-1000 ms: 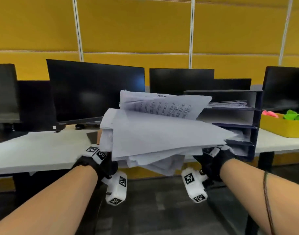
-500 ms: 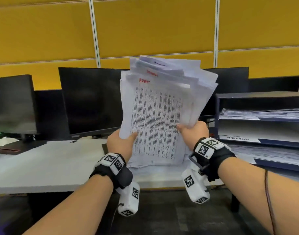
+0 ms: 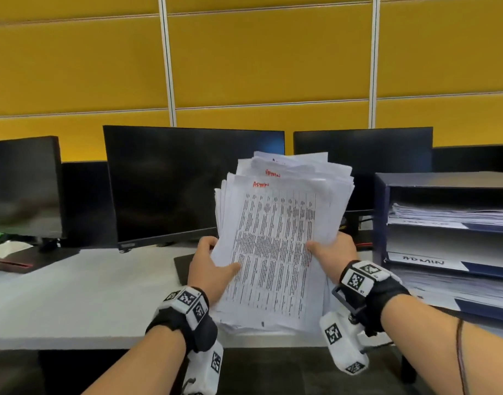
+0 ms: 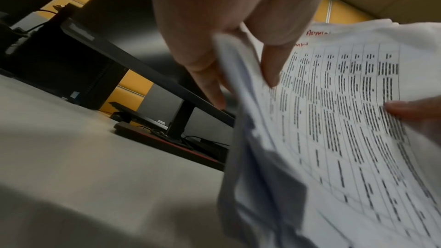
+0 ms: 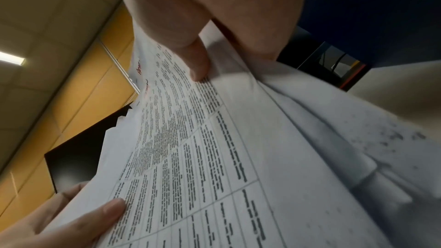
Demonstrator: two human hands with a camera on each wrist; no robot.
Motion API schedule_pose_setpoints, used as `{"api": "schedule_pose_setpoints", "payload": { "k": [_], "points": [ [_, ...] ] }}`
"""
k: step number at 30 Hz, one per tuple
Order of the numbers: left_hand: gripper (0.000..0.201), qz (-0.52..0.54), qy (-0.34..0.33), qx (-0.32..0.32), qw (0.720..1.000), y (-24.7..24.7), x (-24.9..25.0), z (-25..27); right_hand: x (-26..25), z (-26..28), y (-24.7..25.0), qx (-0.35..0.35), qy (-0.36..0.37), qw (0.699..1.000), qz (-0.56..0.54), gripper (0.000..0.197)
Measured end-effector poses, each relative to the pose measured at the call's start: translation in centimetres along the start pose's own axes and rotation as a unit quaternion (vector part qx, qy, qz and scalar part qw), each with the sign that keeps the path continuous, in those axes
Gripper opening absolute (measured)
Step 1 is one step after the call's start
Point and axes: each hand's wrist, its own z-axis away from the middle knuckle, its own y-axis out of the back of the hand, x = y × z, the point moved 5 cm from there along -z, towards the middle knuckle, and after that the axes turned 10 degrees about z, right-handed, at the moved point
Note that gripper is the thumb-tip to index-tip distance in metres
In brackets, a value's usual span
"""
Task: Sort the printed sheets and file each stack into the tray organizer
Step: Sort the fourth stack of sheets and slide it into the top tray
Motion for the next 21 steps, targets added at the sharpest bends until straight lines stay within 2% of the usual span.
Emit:
{"api": "schedule_pose_setpoints", "payload": {
  "k": [2,5,9,11,14,16,21],
  "points": [
    [0.047,-0.01,-0.02,-0.001,1.0,0.5,0.5,-0.2,0.3,0.0,-0.3,0.017,-0.007,1.0,-0.018,0.034],
    [0.047,-0.002,-0.043,0.038,0.998,1.1,1.4,-0.7,-0.3,-0.6,-0.8,0.039,-0.009,0.997,-0.059,0.029],
    [0.064,0.041,-0.046,0.072,0.996,1.5,2.2,-2.2,-2.6,-1.7,-1.5,0.038,0.015,0.997,-0.067,0.026],
    [0.064,0.029,-0.034,0.048,0.998,1.5,2.0,-2.9,-3.0,-2.2,-1.7,0.025,0.023,0.998,-0.056,0.027],
    [0.051,-0.012,-0.01,-0.007,1.0,1.7,1.0,-3.6,-2.4,-2.3,-2.4,-0.043,0.023,0.998,-0.033,0.034],
    [0.056,-0.012,0.005,-0.041,0.999,1.7,0.2,-4.0,-2.0,-2.2,-2.6,-0.071,0.02,0.996,-0.04,0.036],
    [0.054,0.018,-0.048,-0.041,0.998,1.3,0.7,-4.1,-3.1,-2.2,-2.3,-0.025,0.034,0.997,-0.069,0.038]
  ]
}}
